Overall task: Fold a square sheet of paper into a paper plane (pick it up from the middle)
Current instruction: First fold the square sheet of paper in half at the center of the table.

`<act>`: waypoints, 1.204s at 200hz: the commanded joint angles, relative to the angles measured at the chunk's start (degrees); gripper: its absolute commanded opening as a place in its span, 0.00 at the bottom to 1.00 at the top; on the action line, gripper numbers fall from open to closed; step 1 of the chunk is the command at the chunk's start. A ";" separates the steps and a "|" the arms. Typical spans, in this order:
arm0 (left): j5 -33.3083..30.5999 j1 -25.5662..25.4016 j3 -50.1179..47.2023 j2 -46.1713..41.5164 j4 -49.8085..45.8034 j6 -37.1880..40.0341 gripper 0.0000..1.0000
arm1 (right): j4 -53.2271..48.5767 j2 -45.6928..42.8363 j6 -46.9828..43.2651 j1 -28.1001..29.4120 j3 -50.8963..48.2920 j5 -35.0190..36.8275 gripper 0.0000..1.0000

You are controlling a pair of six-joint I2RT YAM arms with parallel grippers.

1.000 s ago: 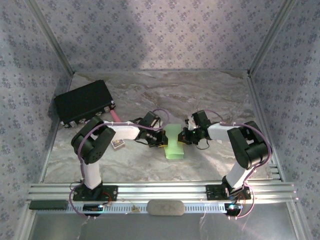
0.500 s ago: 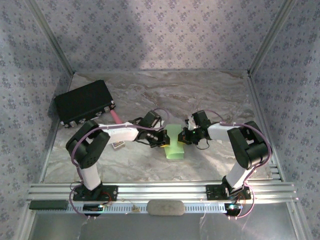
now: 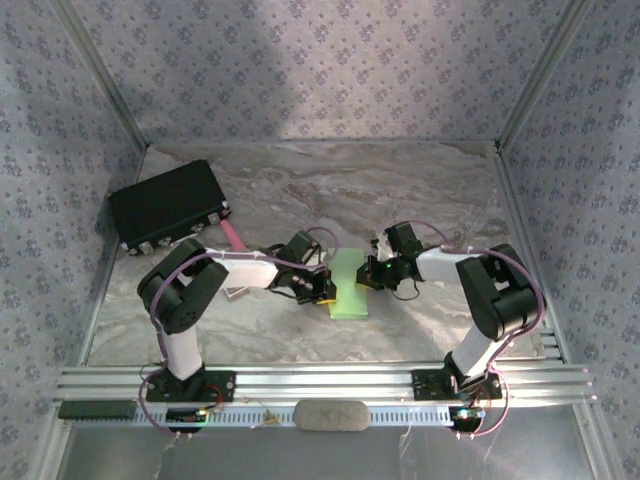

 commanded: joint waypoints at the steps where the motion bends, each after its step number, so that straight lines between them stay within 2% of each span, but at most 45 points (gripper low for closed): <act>1: -3.21 -0.57 -1.25 -3.30 -3.24 0.59 0.06 | -8.48 1.96 0.38 -0.49 -3.38 8.06 0.00; 33: -2.68 -1.87 0.47 -5.99 -1.70 -1.49 0.06 | -8.42 2.02 0.37 -0.59 -3.37 8.19 0.00; 67: -0.51 -3.19 1.09 -4.06 0.35 -2.03 0.06 | -8.41 2.15 0.58 -0.66 -3.44 8.48 0.00; 131: -2.97 -3.35 -3.27 -1.93 -0.77 -0.40 0.04 | -8.26 2.81 0.43 -1.13 -3.63 8.22 0.00; 175: -4.56 -4.26 -8.57 -4.30 -0.20 3.13 0.04 | -8.54 3.46 0.48 -1.18 -3.28 9.08 0.00; 241: -9.87 -9.54 -7.75 -10.15 -4.31 10.06 0.06 | -8.59 3.51 0.51 -1.21 -3.30 8.82 0.00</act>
